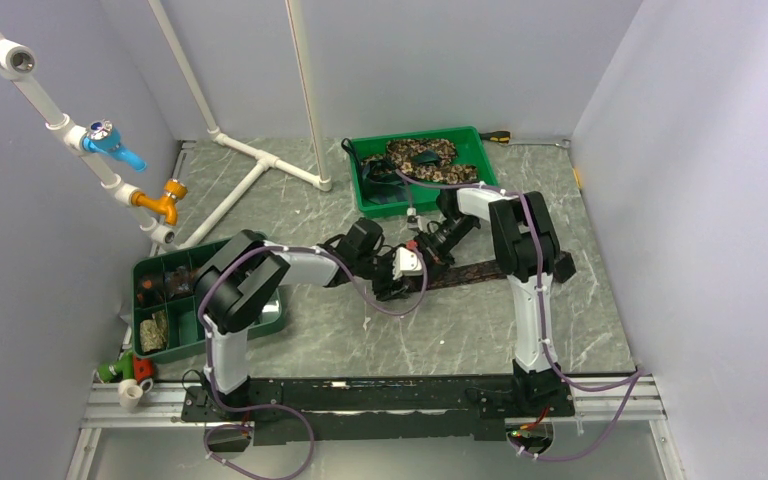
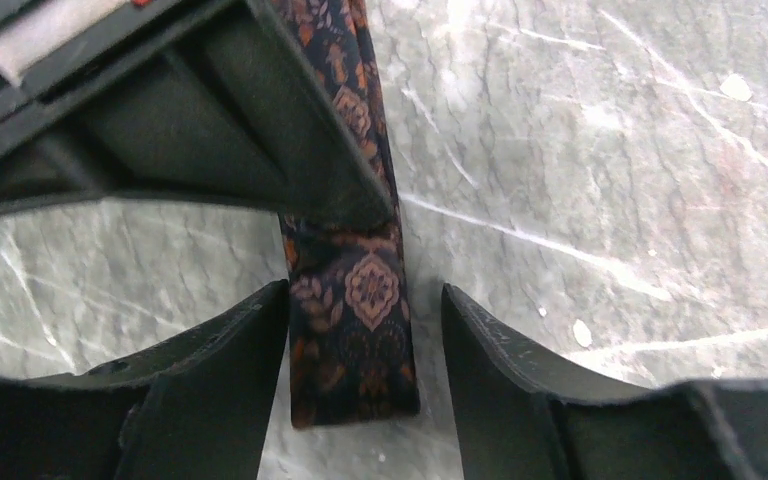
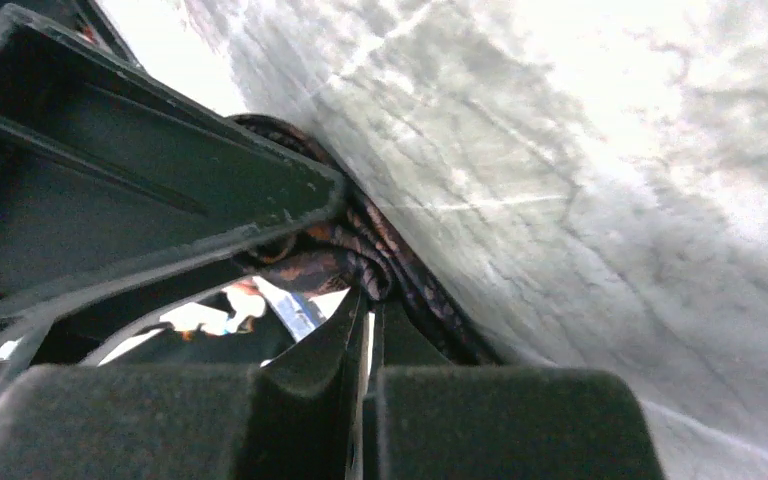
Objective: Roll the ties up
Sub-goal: Roll the tie at the center of the board.
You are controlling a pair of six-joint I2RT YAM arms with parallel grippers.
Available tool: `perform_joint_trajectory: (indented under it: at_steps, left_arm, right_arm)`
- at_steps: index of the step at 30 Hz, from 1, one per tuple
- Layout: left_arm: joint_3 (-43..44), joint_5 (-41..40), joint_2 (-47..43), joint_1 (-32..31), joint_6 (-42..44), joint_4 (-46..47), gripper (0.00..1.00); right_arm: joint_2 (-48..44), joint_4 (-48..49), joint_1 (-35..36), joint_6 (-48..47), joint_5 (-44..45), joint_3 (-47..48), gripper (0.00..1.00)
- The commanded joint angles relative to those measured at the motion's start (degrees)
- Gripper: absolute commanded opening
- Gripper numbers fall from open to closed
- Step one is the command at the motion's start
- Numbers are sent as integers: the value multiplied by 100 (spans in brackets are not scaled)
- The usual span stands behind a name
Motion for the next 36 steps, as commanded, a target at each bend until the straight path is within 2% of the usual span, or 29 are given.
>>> perform_joint_trajectory:
  at_steps: [1, 4, 6, 12, 15, 24, 26, 31, 36]
  left_arm:
    - [-567, -176, -301, 109, -432, -75, 66]
    - [-1079, -162, -679, 223, -664, 668, 68]
    - [-1228, -136, -807, 252, -588, 852, 67]
    - [-1022, -67, -754, 235, -471, 1019, 64]
    - [-776, -2, -626, 238, -584, 978, 59]
    - [-235, 382, -407, 89, -1071, 1031, 33]
    - [-134, 408, -285, 38, -1197, 1124, 31]
    - [114, 270, 90, -94, -1377, 1045, 33]
    - [9, -135, 291, -87, -1286, 572, 46]
  right_arm:
    - [344, 430, -17, 88, 510, 46, 0]
    - [389, 540, -16, 109, 643, -63, 0]
    - [368, 600, -21, 128, 669, -154, 0]
    - [402, 578, -19, 128, 700, -174, 0]
    - [431, 539, -24, 120, 696, -99, 0]
    - [471, 501, -31, 101, 684, -55, 0]
    - [488, 495, -24, 118, 682, -24, 0]
    - [498, 462, -30, 129, 649, 42, 0]
    - [436, 473, -32, 137, 607, 7, 0]
